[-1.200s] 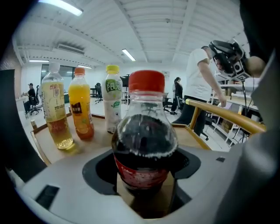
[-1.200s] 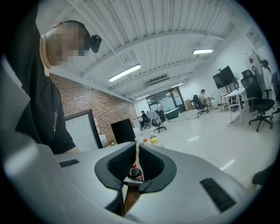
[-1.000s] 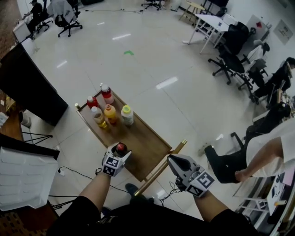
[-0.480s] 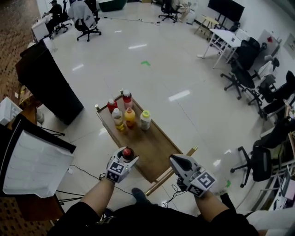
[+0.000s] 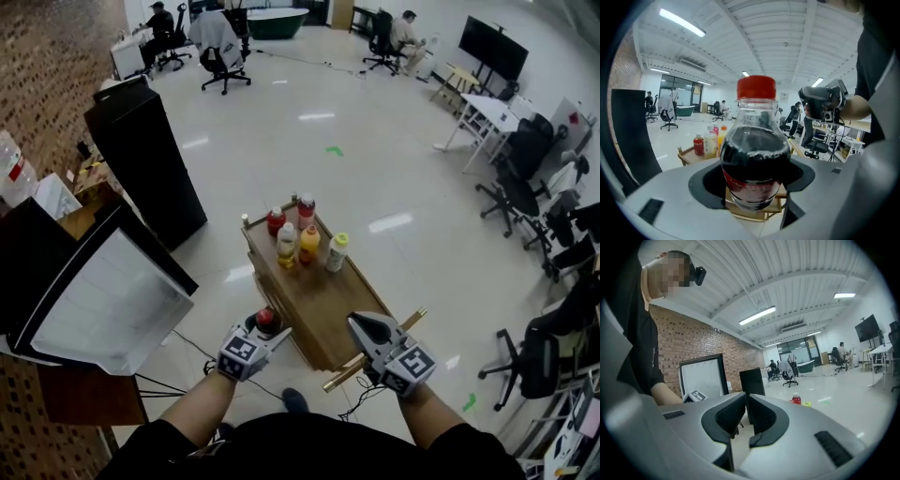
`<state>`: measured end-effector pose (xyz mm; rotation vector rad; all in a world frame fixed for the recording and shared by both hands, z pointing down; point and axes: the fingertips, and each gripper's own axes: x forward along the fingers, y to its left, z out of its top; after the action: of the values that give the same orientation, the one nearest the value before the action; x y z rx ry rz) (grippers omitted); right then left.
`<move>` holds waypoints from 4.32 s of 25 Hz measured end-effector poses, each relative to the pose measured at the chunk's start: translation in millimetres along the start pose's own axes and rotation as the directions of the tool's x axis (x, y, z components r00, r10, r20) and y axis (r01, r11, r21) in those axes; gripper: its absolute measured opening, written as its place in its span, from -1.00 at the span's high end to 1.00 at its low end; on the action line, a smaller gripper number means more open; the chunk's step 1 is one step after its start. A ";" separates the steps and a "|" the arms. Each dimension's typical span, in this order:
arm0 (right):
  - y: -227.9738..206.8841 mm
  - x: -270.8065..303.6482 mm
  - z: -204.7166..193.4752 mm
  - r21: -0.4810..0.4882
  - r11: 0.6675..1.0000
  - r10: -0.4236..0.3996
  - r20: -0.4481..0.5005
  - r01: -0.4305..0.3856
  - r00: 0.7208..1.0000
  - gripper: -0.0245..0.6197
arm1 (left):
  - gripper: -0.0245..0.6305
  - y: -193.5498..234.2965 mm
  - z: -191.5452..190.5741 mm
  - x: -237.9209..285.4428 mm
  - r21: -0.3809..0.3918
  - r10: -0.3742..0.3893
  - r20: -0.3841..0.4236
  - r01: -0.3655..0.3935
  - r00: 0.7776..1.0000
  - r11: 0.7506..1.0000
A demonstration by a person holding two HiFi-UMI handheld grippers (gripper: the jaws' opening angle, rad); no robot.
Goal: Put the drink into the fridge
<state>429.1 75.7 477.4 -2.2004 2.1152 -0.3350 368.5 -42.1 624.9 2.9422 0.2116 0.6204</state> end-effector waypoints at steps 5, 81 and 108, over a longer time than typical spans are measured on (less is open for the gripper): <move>42.9 26.7 4.0 -0.021 0.998 0.060 -0.010 -0.061 0.998 0.81 | -0.02 4.4 6.2 -68.8 -0.032 0.047 0.030 -0.046 0.998 0.998; 606.3 303.4 -122.5 -0.109 0.581 0.760 -0.284 -0.807 0.585 0.81 | -0.02 352.1 -249.8 -642.0 -0.281 0.794 -0.027 -0.767 0.607 0.577; 653.5 320.1 -167.0 -0.121 0.540 0.758 -0.362 -0.833 0.543 0.81 | -0.03 441.8 -261.3 -642.5 -0.264 0.809 -0.035 -0.786 0.587 0.559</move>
<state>-235.4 -258.3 543.0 -1.0012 3.2035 -0.2625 -271.6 -555.6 678.0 2.6528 -1.2115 0.5204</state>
